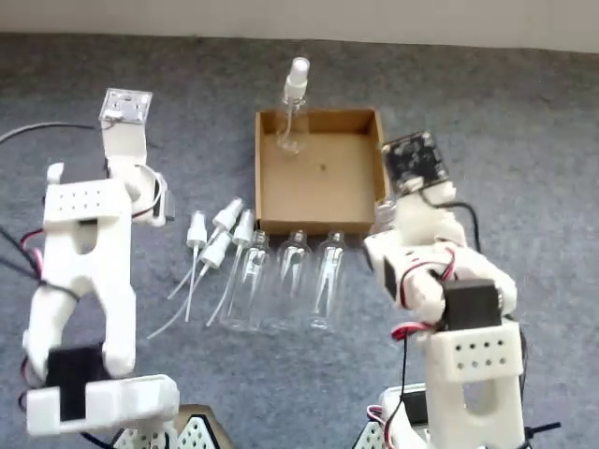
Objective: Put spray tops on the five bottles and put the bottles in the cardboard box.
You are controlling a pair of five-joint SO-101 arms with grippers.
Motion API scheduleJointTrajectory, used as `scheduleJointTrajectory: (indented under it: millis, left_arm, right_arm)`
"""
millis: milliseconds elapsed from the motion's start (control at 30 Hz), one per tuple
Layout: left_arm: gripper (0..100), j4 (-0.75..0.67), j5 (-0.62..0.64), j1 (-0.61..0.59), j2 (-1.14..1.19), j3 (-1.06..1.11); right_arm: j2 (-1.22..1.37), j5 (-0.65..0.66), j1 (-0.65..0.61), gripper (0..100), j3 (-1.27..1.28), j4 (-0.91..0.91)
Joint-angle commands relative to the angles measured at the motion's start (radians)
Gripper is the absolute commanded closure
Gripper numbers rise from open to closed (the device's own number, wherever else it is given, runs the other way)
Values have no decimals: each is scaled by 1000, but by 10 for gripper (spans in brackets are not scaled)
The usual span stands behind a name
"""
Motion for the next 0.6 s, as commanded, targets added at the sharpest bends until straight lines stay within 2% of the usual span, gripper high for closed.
scheduleJointTrajectory:
  millis: [0, 267, 567]
  left_arm:
    - [814, 3, 31, 77, 156, -114]
    - [814, -92, 100, 133, 277, -139]
    - [819, -138, 94, 133, 378, -137]
  right_arm:
    - [-97, -8, -39, 995, 64, -70]
    - [-199, -8, -42, 995, 174, -85]
    - [-231, -8, -42, 995, 223, -82]
